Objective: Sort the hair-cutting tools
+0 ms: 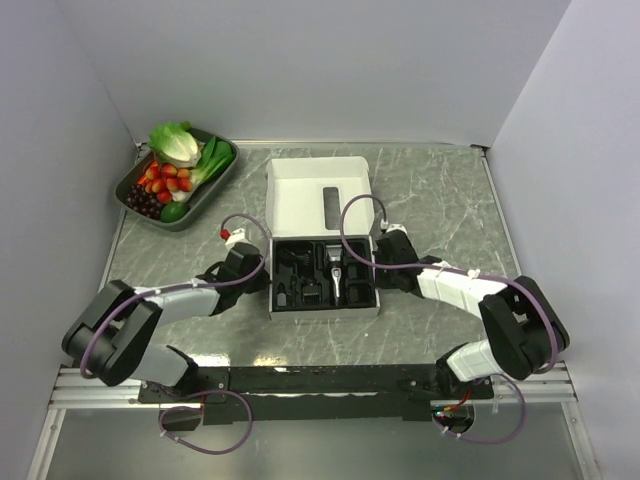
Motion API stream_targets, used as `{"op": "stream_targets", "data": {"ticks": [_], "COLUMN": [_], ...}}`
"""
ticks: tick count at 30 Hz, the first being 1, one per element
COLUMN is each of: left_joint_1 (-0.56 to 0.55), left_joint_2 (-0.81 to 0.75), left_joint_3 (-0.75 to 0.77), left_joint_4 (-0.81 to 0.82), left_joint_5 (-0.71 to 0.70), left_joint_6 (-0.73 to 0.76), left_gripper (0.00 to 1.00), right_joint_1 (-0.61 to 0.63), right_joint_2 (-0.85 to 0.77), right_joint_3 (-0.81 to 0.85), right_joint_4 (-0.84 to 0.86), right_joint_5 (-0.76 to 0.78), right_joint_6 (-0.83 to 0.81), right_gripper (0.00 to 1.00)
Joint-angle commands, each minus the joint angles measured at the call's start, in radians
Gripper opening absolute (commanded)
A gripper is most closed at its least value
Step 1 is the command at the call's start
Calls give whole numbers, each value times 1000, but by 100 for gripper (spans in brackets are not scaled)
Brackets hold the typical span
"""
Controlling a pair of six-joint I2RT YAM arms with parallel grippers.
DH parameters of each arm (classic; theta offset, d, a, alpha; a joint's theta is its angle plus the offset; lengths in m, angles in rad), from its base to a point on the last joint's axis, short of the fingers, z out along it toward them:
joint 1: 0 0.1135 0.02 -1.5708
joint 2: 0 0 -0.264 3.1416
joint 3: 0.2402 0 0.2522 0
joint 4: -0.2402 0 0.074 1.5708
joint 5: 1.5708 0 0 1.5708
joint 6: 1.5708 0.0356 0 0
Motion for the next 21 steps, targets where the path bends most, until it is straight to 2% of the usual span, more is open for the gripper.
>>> {"op": "stream_targets", "data": {"ticks": [1, 4, 6, 8, 10, 11, 13, 14, 17, 19, 21], "left_joint_1": [-69, -41, 24, 86, 184, 215, 290, 311, 388, 440, 506], "left_joint_2": [-96, -169, -206, -232, -257, -258, -249, -240, -176, -111, -39], "left_joint_3": [83, 150, 193, 209, 213, 227, 241, 258, 303, 328, 348], "left_joint_4": [-151, -305, -356, -390, -401, -405, -402, -387, -344, -312, -242], "left_joint_5": [100, 3, -16, 3, 21, 27, 46, 58, 133, 205, 275], "left_joint_6": [-20, -11, -11, -7, 4, 10, 30, 38, 62, 73, 60], "left_gripper": [5, 13, 17, 26, 33, 38, 47, 49, 52, 53, 51], "right_joint_1": [33, 18, -3, -55, -100, -144, -184, -206, -275, -319, -364], "right_joint_2": [-76, -117, -128, -130, -128, -124, -111, -87, -6, 43, 105], "right_joint_3": [58, 126, 178, 221, 239, 256, 276, 307, 380, 423, 449], "right_joint_4": [-6, -95, -117, -131, -121, -105, -85, -85, -66, -57, -17], "right_joint_5": [-1, 88, 130, 148, 130, 119, 96, 87, 43, -5, -78], "right_joint_6": [52, 50, 58, 72, 85, 92, 93, 98, 95, 92, 90], "right_gripper": [0, 0, 0, 0, 9, 18, 25, 34, 48, 49, 45]}}
